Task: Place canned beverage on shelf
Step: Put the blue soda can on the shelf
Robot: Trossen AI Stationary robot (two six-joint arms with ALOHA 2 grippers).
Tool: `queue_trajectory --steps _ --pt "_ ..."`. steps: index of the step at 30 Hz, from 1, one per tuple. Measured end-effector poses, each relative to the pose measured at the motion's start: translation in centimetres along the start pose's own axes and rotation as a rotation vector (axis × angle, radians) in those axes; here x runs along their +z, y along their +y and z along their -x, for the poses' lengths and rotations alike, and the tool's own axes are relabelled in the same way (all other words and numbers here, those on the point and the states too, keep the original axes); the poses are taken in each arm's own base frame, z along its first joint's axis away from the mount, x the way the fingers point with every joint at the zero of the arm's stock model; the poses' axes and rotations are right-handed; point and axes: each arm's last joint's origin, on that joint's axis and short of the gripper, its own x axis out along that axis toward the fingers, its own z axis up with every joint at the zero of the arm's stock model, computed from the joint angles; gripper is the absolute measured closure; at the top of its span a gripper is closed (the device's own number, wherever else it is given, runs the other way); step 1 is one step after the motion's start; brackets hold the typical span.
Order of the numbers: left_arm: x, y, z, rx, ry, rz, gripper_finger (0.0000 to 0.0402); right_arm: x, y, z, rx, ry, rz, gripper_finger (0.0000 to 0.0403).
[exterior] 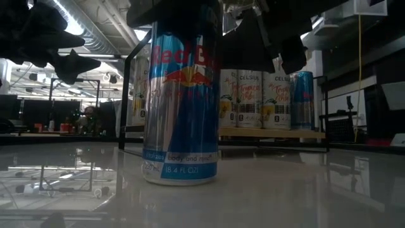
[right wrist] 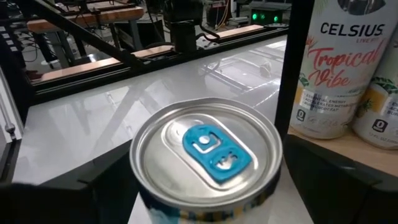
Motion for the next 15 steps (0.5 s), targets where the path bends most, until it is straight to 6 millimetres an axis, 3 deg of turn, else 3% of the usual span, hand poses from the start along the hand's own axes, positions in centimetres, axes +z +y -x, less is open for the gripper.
queue_trajectory --steps 15 --pt "0.00 0.00 0.00 0.000 0.000 0.000 0.0112 -0.08 -0.05 0.03 -0.004 0.003 0.010 0.0043"
